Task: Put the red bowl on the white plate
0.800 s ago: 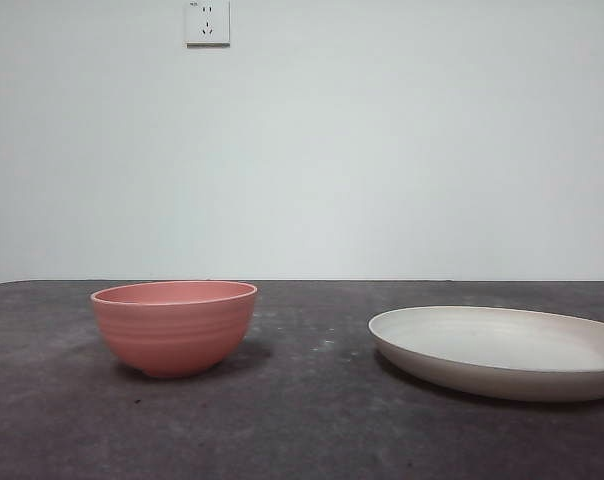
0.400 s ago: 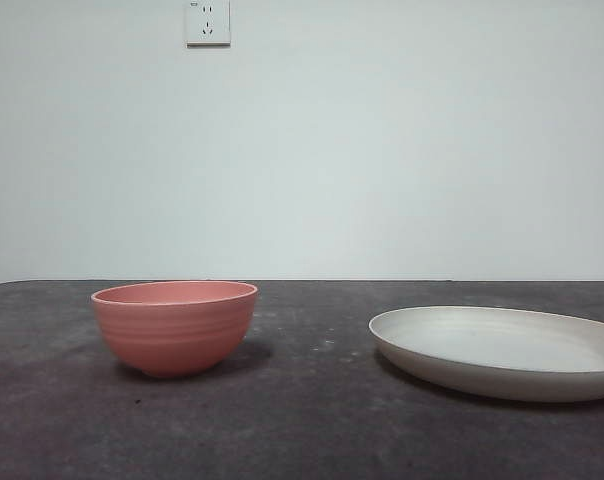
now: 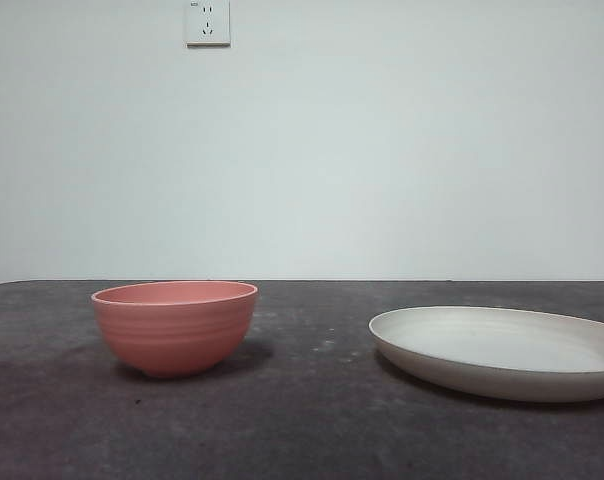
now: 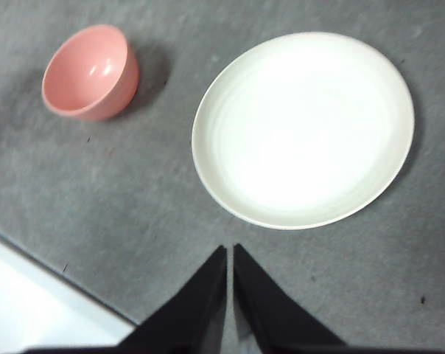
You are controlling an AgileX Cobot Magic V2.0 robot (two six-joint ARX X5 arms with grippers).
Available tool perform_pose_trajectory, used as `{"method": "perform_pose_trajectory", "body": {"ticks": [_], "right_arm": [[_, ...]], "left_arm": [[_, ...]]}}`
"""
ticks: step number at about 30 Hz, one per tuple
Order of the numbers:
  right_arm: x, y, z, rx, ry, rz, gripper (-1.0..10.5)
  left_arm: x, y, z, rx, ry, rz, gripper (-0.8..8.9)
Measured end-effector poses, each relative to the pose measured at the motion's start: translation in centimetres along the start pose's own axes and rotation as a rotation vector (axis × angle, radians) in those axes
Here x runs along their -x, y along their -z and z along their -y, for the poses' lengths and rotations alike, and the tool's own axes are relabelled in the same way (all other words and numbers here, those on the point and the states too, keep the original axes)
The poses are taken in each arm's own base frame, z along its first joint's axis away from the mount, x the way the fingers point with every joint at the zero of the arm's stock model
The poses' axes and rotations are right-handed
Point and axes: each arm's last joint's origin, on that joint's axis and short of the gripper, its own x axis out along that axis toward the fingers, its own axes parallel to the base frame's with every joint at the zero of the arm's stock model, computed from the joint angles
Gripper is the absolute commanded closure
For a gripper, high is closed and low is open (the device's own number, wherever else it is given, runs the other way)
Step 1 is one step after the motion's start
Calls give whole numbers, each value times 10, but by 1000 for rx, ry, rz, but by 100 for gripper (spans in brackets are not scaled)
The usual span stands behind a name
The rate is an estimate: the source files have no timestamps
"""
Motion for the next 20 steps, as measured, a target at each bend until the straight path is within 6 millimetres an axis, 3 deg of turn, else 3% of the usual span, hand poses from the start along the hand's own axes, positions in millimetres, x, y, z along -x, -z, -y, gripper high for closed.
{"method": "perform_pose_trajectory", "body": {"ticks": [2, 6, 8, 20], "right_arm": [[0, 0, 0, 7, -3, -2, 924], [0, 0, -1, 13, -5, -3, 660], [0, 0, -1, 12, -5, -3, 614], [0, 0, -1, 11, -5, -3, 614]], "left_arm": [[-1, 0, 1, -8, 6, -4, 738], [-1, 0, 1, -9, 6, -5, 513], [-1, 0, 1, -8, 6, -5, 463], [-2, -2, 0, 0, 6, 0, 466]]}}
